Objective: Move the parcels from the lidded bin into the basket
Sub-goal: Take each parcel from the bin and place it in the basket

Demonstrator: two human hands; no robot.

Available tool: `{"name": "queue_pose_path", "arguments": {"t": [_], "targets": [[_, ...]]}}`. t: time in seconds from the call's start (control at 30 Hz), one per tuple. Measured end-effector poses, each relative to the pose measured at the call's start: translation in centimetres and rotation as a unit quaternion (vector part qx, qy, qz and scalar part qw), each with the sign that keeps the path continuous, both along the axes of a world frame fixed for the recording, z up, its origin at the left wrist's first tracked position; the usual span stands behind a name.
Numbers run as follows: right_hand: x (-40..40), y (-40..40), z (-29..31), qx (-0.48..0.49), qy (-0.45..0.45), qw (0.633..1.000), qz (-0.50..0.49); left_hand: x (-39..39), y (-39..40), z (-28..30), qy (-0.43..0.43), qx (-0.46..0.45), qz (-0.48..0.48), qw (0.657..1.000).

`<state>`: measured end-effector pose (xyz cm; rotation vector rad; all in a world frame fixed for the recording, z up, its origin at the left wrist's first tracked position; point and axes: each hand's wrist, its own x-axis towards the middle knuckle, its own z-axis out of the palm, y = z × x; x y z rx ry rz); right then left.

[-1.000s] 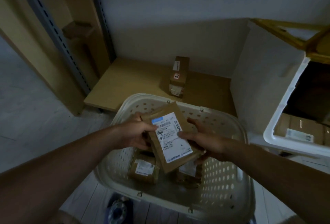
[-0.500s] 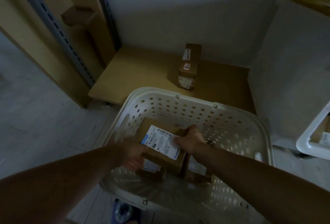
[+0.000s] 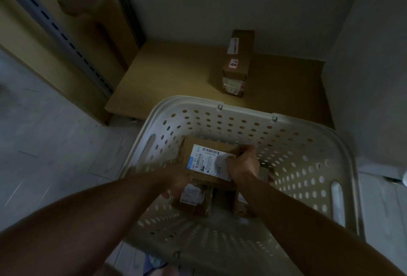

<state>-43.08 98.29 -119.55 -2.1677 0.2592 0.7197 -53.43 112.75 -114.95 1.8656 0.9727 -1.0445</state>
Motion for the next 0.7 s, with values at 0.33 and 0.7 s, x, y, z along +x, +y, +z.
{"name": "queue_pose_path", "arguments": {"t": [0.33,0.7], "targets": [[2.8,-1.5,-0.2,0.024,0.047,0.994,0.093,0.8,0.7,-0.8,0.014,0.028,0.004,0.999],[2.3,-5.3,5.5,0.091,0.040,0.984,0.151,0.0,-0.4,3.8,-0.123,0.061,0.186,0.973]]}}
